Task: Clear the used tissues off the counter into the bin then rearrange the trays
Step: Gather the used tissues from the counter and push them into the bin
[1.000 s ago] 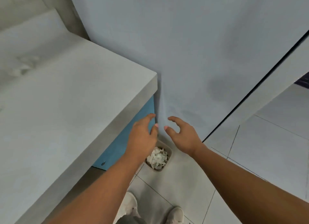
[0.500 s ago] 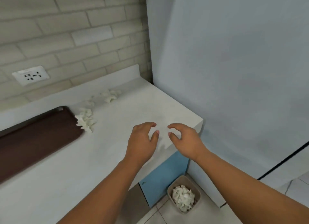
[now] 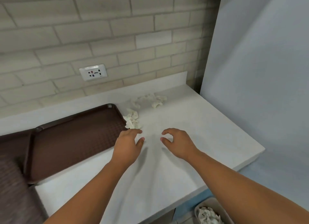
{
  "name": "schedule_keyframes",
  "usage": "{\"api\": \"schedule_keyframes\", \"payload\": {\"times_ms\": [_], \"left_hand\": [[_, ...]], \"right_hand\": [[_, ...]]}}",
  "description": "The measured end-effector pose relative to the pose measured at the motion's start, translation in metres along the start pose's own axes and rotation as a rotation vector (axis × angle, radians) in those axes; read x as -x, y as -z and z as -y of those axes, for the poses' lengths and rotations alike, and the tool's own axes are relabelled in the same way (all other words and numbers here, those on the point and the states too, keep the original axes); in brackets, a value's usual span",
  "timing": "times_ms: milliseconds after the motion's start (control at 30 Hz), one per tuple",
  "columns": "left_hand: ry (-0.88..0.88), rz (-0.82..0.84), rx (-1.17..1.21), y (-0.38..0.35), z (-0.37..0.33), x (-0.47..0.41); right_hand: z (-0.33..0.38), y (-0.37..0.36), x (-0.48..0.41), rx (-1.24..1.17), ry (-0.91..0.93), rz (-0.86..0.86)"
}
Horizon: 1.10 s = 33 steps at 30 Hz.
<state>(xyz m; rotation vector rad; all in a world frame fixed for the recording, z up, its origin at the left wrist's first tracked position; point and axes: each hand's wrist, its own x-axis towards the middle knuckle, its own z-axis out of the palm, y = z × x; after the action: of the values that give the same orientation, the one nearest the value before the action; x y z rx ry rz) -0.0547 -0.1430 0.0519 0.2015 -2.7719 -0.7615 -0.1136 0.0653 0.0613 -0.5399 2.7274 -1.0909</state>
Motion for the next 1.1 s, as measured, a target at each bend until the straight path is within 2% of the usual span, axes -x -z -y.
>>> {"api": "schedule_keyframes", "payload": {"times_ms": [133,267,600,733,933,1100], "left_hand": [[0.062,0.021,-0.009,0.01,0.042,-0.017],[0.089,0.016,-0.019,0.018,0.075,-0.027],[0.096,0.007,0.029,0.029,0.127,-0.047],[0.108,0.0,0.049,0.024,0.133,-0.064],[0.089,0.006,0.087,0.008,0.118,-0.094],[0.047,0.094,0.048,-0.009,0.099,-0.117]], "right_hand": [[0.027,-0.039,-0.039,-0.018,-0.03,0.041],[0.041,-0.072,-0.077,0.082,-0.034,0.082],[0.051,-0.13,-0.149,0.193,-0.176,0.015],[0.038,-0.128,-0.16,0.15,-0.193,-0.037],[0.014,-0.095,-0.154,-0.081,-0.078,-0.098],[0.01,-0.062,-0.142,-0.178,-0.162,-0.174]]}}
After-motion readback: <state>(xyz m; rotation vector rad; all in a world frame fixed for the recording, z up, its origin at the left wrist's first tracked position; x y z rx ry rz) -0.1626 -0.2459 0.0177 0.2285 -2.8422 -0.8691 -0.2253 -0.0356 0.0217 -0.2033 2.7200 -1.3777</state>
